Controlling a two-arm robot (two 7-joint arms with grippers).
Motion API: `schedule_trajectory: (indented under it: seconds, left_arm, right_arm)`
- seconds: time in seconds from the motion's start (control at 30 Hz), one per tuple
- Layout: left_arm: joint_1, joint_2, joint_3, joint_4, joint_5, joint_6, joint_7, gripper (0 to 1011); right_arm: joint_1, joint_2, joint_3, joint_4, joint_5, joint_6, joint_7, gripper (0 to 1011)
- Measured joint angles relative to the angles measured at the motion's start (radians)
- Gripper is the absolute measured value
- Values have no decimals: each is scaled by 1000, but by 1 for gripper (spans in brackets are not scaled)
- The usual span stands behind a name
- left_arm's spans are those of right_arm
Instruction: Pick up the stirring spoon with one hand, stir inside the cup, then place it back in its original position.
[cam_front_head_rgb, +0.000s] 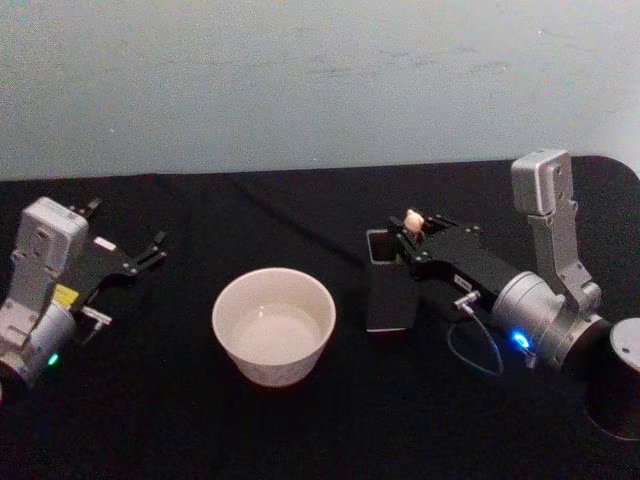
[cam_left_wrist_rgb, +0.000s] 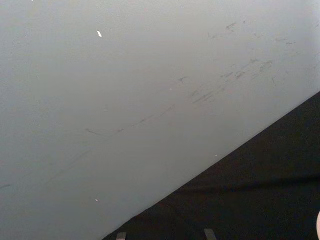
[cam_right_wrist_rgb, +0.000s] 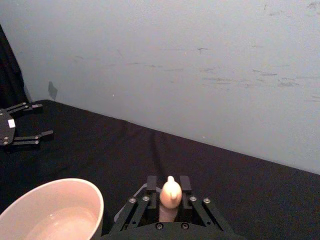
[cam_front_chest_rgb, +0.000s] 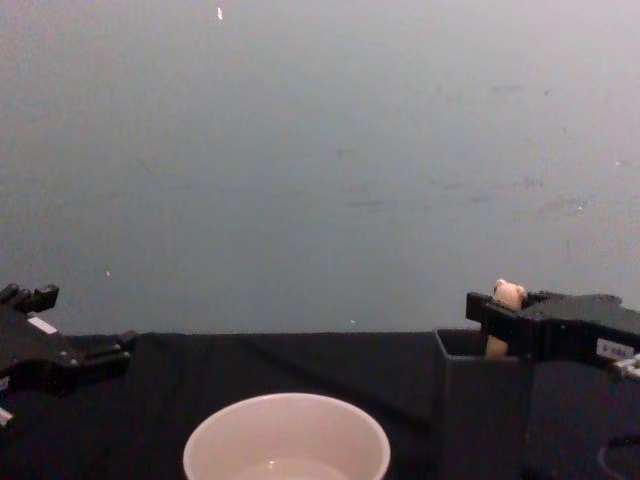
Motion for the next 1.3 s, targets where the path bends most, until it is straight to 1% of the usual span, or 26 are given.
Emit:
schedule_trajectory:
  seconds: [0.13, 0.2, 0.23, 0.3, 0.47, 0.5, 0.53, 0.57, 0.6, 0.77, 0.83, 1.07, 1.3]
  left_arm:
    - [0, 0, 0, 0, 0, 0, 0, 1001]
    - [0, 0, 0, 0, 0, 0, 0, 1001]
    - [0, 0, 0, 0, 0, 0, 0, 1001]
    - [0, 0, 0, 0, 0, 0, 0, 1001]
    - [0, 0, 0, 0, 0, 0, 0, 1001]
    - [0, 0, 0, 0, 0, 0, 0, 1001]
    - [0, 0, 0, 0, 0, 0, 0, 1001]
    - [0, 0, 0, 0, 0, 0, 0, 1001]
    - [0, 0, 0, 0, 0, 0, 0, 1001]
    - [0, 0, 0, 0, 0, 0, 0, 1001]
    - [0, 0, 0, 0, 0, 0, 0, 1001]
    - [0, 0, 0, 0, 0, 0, 0, 1001]
    - [0, 0, 0, 0, 0, 0, 0, 1001]
  right_arm:
    - [0, 0, 0, 0, 0, 0, 0, 405]
    - [0, 1, 0, -1, 1, 0, 0, 447]
    - [0, 1, 0, -1, 1, 0, 0, 507]
    - [0, 1, 0, -1, 1, -1, 0, 548]
    - [0, 1, 0, -1, 1, -1, 1, 731]
    - [0, 1, 0, -1, 2, -1, 1, 749]
    - [0, 1, 0, -1, 2, -1, 1, 788]
    - [0, 1, 0, -1, 2, -1, 1, 788]
    - [0, 1, 0, -1, 2, -1, 1, 842]
    - [0, 1, 0, -1, 2, -1, 2, 973]
    - [0, 1, 0, -1, 2, -1, 2, 1002]
    - [0, 0, 3, -2, 3, -9, 6, 1002]
    - [14, -11, 40, -24, 21, -58, 7, 1000]
